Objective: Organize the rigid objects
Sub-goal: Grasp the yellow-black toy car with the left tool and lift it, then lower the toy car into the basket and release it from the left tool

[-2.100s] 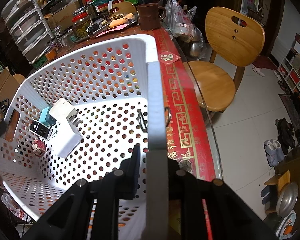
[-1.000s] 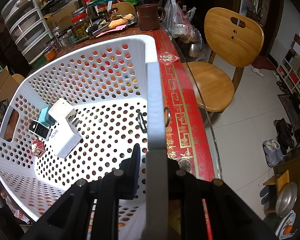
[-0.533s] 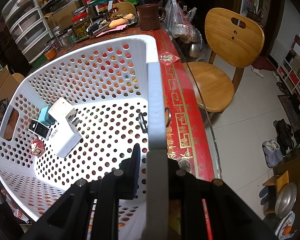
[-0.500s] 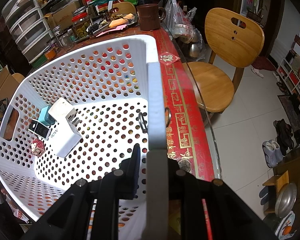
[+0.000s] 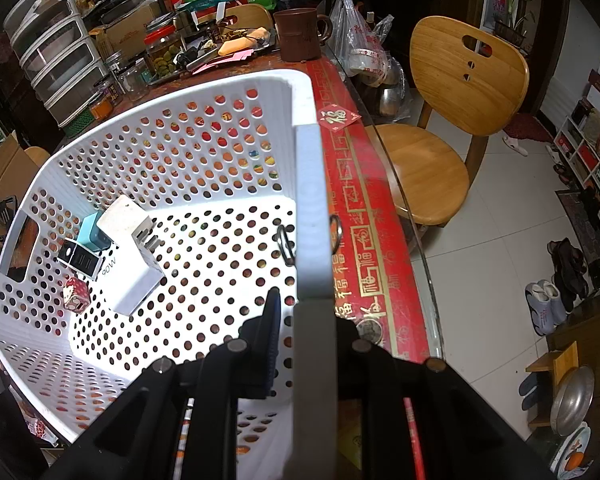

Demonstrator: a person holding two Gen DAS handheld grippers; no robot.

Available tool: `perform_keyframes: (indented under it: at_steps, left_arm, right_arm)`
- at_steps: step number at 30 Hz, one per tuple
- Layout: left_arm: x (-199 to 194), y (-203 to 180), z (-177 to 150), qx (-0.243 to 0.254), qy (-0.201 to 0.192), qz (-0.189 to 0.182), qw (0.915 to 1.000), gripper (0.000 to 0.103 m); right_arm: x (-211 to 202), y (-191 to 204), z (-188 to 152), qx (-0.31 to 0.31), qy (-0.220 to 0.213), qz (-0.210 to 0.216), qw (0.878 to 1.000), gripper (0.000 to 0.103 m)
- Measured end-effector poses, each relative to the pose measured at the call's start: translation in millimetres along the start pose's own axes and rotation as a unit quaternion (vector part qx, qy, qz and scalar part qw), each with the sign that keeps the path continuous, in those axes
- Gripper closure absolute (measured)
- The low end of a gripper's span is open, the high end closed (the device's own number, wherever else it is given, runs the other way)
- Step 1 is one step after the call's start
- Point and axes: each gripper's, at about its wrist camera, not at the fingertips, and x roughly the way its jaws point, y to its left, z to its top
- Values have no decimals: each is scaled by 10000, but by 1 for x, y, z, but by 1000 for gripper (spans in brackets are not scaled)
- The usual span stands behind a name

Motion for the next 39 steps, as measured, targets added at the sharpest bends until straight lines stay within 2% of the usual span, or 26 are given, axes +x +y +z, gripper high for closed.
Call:
perform_keyframes:
  at_steps: [7, 13, 19, 23, 26, 32, 39]
  left_arm:
    - [-36, 6, 1, -79, -377, 70, 9992, 80]
    - [-98, 2, -1, -52, -813, 169, 9965, 80]
    - [-151, -17, 2, 2, -1042, 300, 9941, 80]
    - [-178, -46, 8, 288, -1205, 331, 9917, 80]
    - [-184, -75, 16, 510, -1212, 369, 9906, 80]
    - [-180, -134, 30, 980, -1155, 219, 9882, 80]
    - [-139, -191, 37, 1371, -747, 94, 9877, 80]
  right_arm:
    - [0, 0, 0, -4, 2, 0, 10000, 87]
    - [0, 0, -1, -6, -5, 3, 10000, 87]
    - [0, 1, -1, -6, -8, 13, 10000, 87]
    - [0, 1, -1, -9, -12, 20, 10000, 87]
    - [0, 1, -1, -14, -12, 23, 10000, 87]
    - [0, 0, -2, -17, -14, 40, 10000, 87]
    - [0, 0, -2, -13, -15, 40, 10000, 87]
